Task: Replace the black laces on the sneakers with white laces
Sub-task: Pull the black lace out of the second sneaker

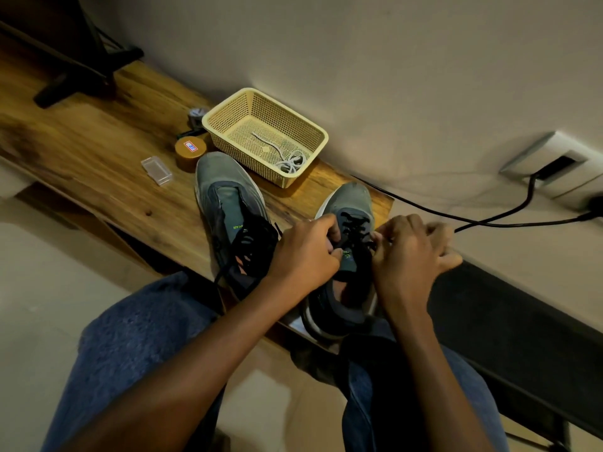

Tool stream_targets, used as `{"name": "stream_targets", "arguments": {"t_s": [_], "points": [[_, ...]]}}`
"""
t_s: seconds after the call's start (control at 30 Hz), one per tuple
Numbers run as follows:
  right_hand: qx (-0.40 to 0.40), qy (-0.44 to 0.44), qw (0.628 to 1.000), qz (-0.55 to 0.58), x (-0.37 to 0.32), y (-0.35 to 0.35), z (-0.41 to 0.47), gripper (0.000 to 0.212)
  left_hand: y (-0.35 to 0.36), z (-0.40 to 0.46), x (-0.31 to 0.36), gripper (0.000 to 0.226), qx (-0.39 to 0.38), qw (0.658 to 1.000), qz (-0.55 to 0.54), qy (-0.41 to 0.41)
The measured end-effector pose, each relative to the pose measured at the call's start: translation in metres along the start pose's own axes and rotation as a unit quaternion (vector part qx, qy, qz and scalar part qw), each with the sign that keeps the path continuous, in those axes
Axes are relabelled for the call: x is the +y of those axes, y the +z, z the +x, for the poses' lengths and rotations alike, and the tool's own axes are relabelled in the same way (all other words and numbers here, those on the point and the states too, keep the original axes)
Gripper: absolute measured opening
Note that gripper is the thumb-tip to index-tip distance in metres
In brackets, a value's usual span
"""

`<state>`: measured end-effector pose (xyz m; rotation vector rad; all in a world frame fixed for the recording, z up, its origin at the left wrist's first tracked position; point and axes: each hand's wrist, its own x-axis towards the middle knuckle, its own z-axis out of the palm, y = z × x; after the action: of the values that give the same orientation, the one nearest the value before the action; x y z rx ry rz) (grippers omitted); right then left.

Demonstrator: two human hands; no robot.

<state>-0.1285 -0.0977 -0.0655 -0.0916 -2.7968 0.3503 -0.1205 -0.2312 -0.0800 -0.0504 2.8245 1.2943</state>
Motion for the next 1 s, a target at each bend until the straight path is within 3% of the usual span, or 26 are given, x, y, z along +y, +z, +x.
{"name": "stream_targets", "arguments": {"t_s": [0.07, 0.17, 0.27, 0.37, 0.47, 0.53, 0.63, 0.73, 0.83, 1.0], "points": [[-0.03, 0.017, 0.999, -0.015, 0.0, -0.001, 0.001, 0.013, 0.0, 0.0, -0.001, 0.019, 0.001, 1.0, 0.009, 0.0], [-0.112, -0.059, 0.991, -0.029, -0.004, 0.0, -0.002, 0.025, -0.001, 0.001, -0.003, 0.019, -0.002, 1.0, 0.004, -0.004], [-0.16, -0.091, 0.98, -0.082, -0.008, 0.003, -0.003, 0.022, -0.002, 0.0, -0.002, 0.019, -0.002, 1.0, 0.002, 0.002], [-0.122, -0.06, 0.989, -0.059, -0.006, 0.003, -0.002, 0.012, -0.002, 0.0, -0.001, 0.017, -0.004, 1.0, 0.0, 0.002], [-0.035, 0.039, 0.998, 0.02, -0.003, -0.004, 0.0, 0.007, -0.001, 0.0, 0.001, 0.017, -0.004, 1.0, 0.003, 0.002], [-0.043, 0.049, 0.998, 0.026, -0.002, -0.005, 0.0, 0.009, -0.001, 0.001, 0.0, 0.018, -0.008, 1.0, 0.008, 0.002], [-0.121, -0.029, 0.992, -0.011, -0.003, -0.002, -0.002, 0.025, -0.002, 0.001, -0.002, 0.018, -0.006, 1.0, 0.003, 0.001], [-0.154, -0.065, 0.985, -0.052, -0.009, -0.001, -0.004, 0.021, -0.002, 0.001, -0.002, 0.018, -0.005, 1.0, 0.003, 0.005], [-0.128, -0.048, 0.989, -0.058, -0.01, -0.001, -0.002, 0.014, 0.001, 0.001, -0.002, 0.019, -0.005, 1.0, -0.004, -0.001], [-0.041, 0.082, 0.996, 0.02, -0.004, -0.01, 0.0, 0.011, -0.001, 0.002, -0.002, 0.019, -0.007, 1.0, -0.004, -0.008]]}}
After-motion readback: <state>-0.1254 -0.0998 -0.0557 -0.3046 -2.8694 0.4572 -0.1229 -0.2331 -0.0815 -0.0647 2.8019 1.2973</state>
